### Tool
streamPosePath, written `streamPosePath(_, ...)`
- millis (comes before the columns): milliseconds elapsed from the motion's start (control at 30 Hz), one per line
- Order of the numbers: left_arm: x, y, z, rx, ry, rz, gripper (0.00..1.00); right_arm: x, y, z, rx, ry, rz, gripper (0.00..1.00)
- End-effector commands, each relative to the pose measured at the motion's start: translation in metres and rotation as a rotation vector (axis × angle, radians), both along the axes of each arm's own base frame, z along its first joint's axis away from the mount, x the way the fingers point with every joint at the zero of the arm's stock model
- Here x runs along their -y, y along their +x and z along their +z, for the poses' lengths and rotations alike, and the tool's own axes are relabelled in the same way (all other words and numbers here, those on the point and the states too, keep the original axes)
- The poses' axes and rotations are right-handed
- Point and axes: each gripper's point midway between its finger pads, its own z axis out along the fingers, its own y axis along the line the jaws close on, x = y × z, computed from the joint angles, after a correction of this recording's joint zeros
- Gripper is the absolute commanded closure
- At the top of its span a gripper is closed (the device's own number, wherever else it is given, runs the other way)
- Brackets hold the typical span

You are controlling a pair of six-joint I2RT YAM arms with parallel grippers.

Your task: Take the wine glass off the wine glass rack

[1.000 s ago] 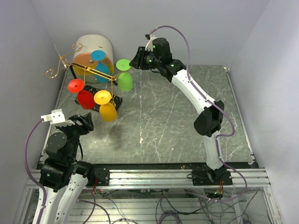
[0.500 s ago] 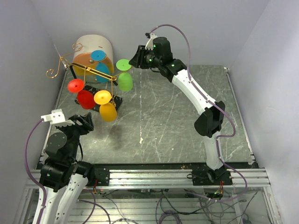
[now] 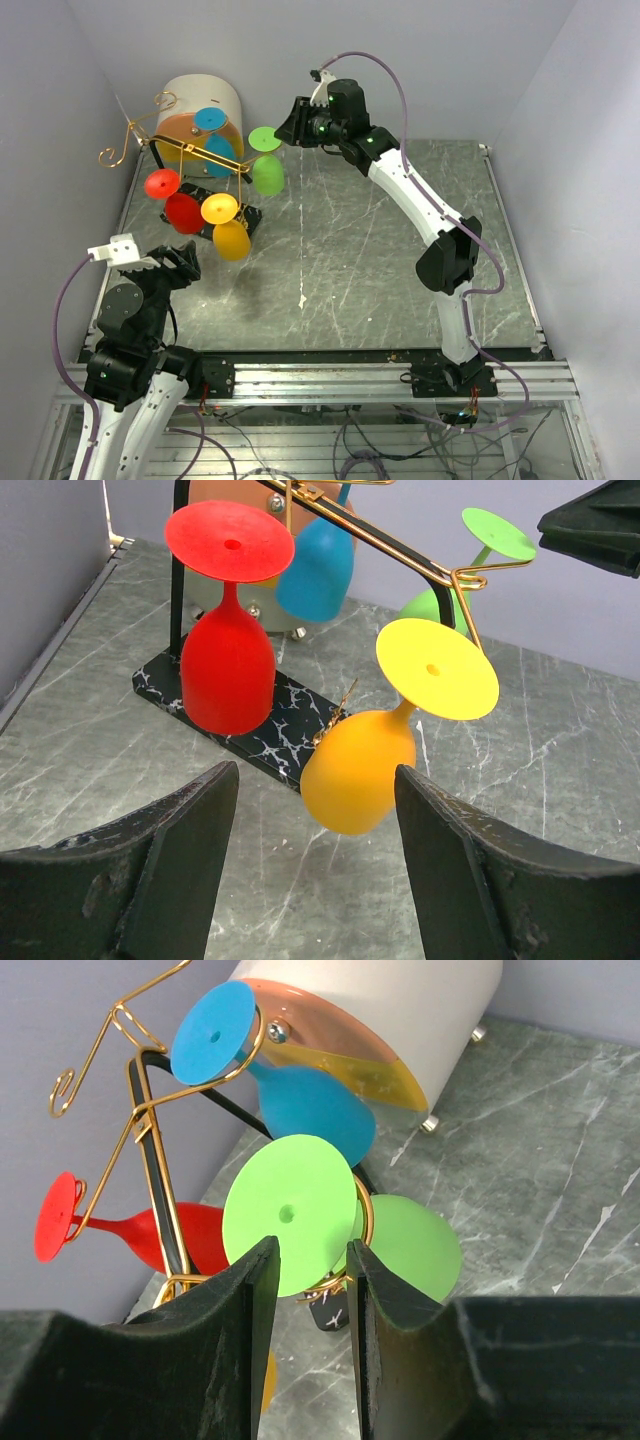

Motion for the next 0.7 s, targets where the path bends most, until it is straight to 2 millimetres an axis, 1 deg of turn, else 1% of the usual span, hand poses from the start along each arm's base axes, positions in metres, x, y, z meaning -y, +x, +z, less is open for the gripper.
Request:
streamPosePath(0, -0.001, -0.002, 0.011, 0.029, -0.006, 0.003, 0.25, -0.006, -0.003, 0.018, 0.039, 0.031, 0.017, 0.67)
streamPosePath(400, -0.001, -0.002, 0.011, 0.026, -0.006, 0.003, 0.25, -0.012, -0.003, 0.003, 0.021, 0.017, 0.028, 0.67)
streamPosePath(667, -0.001, -0.001, 0.010, 0.025, -0.005, 0.006, 0.25, -0.014, -0.002, -0.002, 0.016, 0.012, 0.023, 0.68)
